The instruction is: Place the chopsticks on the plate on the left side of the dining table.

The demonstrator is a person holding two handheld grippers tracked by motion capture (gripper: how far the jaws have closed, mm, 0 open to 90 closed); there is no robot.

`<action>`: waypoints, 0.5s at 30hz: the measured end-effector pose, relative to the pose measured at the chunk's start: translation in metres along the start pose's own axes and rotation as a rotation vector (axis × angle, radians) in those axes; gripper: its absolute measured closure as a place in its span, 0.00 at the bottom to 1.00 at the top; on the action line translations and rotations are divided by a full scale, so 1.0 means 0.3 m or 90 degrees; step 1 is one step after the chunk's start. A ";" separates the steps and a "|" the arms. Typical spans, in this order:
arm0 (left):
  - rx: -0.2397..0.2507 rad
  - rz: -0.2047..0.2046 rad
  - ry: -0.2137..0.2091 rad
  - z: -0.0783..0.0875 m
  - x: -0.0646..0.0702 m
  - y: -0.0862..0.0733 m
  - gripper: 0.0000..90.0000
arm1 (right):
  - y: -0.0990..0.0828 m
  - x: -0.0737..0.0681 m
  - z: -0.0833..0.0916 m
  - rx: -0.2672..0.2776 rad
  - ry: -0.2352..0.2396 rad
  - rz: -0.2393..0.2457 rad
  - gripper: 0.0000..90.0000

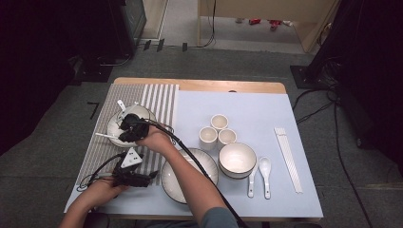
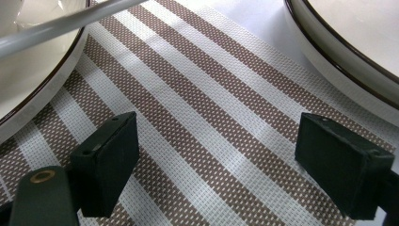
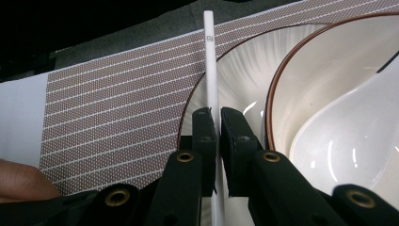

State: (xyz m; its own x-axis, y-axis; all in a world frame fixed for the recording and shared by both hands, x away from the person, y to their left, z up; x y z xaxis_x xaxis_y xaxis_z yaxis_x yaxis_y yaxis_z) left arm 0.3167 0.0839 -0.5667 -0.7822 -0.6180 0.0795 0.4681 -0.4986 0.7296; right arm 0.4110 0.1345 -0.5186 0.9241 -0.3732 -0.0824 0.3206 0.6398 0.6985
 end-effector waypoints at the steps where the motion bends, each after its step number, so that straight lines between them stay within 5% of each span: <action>1: 0.000 0.000 0.000 0.000 0.000 0.000 0.16 | -0.001 0.000 -0.002 -0.001 -0.002 0.000 0.94; 15: 0.000 -0.001 0.000 0.000 0.000 0.000 0.16 | 0.002 -0.006 -0.010 -0.005 -0.006 0.008 0.94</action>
State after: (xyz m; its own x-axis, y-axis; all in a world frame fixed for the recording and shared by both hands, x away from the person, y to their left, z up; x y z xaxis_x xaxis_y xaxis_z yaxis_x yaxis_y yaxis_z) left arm 0.3167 0.0839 -0.5667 -0.7827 -0.6174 0.0787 0.4670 -0.4990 0.7300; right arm 0.4102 0.1375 -0.5202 0.9261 -0.3711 -0.0677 0.3111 0.6497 0.6936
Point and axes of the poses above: each handheld gripper's, and its own axes: z roughly backward along the jaws, y roughly out of its top, x roughly to its right, the point moved 10 cm from there along -z, roughly forward along the jaws, and after that the axes turned 6 degrees about -y, right-handed, at the moved point
